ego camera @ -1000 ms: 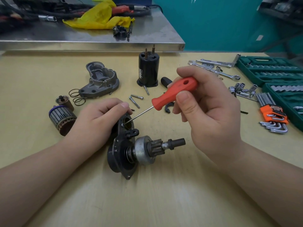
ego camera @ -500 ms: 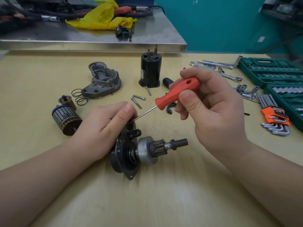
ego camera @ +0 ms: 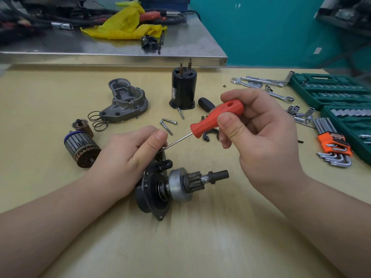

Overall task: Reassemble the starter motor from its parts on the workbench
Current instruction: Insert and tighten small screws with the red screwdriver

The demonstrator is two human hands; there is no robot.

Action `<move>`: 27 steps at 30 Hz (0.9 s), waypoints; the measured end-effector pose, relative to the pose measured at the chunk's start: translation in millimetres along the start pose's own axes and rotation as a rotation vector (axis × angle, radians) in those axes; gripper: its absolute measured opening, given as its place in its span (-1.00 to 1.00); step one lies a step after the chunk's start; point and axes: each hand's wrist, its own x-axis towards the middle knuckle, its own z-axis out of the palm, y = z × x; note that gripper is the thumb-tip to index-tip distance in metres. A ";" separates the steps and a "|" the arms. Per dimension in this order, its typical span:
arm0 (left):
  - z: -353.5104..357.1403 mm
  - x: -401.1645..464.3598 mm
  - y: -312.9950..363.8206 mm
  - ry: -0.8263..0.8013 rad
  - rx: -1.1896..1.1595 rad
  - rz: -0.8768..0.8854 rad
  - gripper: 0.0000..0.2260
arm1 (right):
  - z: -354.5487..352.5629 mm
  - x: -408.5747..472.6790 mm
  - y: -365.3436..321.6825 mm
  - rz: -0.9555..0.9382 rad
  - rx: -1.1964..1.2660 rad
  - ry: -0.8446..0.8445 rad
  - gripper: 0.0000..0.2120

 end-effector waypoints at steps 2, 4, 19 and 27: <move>0.0 0.1 0.7 0.000 -0.011 -0.009 -0.49 | -0.3 0.0 -0.4 0.008 0.004 -0.001 -0.82; 0.4 0.0 1.6 0.004 -0.022 -0.017 -0.50 | 1.6 0.5 0.3 0.020 0.029 0.020 -0.87; -0.9 0.2 -0.5 -0.066 -0.150 -0.115 -0.82 | -22.4 34.2 39.6 0.321 0.227 0.446 -0.84; -1.5 0.9 -3.1 -0.085 -0.226 -0.090 -0.68 | -26.5 37.8 61.7 0.522 0.215 0.392 -0.87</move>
